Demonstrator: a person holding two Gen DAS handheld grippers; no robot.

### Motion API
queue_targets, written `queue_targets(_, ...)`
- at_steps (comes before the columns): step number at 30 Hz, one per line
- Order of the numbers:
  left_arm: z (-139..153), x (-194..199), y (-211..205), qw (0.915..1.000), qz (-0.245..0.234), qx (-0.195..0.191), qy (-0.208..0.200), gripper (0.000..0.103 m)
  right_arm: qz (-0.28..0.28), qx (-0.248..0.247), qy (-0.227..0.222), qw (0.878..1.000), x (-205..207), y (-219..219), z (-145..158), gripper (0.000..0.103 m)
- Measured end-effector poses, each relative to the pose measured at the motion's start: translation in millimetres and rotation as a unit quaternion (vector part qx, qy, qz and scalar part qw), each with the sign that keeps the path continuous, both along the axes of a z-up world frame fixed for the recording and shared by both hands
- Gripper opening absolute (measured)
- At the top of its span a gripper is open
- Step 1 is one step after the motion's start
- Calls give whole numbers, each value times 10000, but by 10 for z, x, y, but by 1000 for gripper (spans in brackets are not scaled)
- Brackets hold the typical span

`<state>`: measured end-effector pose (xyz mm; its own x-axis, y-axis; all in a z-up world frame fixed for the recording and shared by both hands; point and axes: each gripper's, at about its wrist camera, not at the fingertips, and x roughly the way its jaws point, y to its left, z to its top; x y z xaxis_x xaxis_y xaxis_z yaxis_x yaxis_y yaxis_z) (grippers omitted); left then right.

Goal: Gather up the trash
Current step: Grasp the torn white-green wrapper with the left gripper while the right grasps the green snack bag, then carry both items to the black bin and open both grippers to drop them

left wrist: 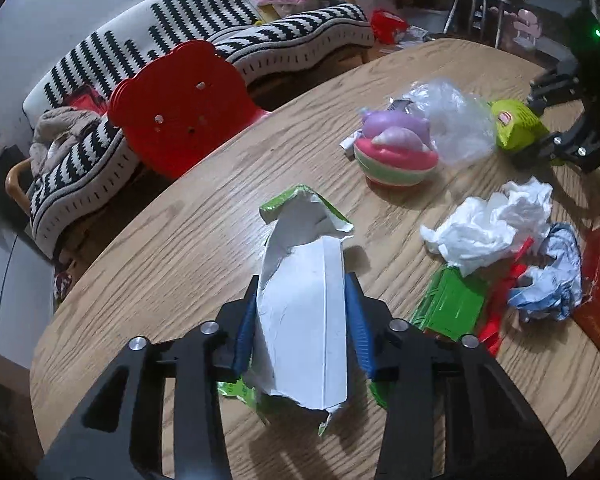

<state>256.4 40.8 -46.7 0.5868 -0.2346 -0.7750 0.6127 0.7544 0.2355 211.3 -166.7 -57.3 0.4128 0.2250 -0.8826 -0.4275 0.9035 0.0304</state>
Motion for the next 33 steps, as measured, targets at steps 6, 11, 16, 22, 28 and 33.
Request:
queue_targets(6,382,-81,131,9981,534,-257,-167,39,-465,335,-101,9983,-270,-147,205,47)
queue_targets(11,672,-348,117,9937,985,-498,-170,40,-698,547,-325,9955,-705,-217,540,47)
queue_targets(16,788,-915,-66,9836,1467,-1046,89,40,-1066,693,-423,9910,-1237,-323,766,47)
queue_targets(22,746,-1669,-618,9800,1524,-1239,331,40,-1598,891,-558,9815,-2032,-658,727,47)
queue_targets(28,720,-2047,-1298,9830,1164,-1353,422,40,-1741,700,-862,9785,-2459,-999,768,48)
queue_targets(33,729,-2032,-1753,9852,1016,-1355,280,40,-2056,669,-837,9728,-2598,-1392,703,48)
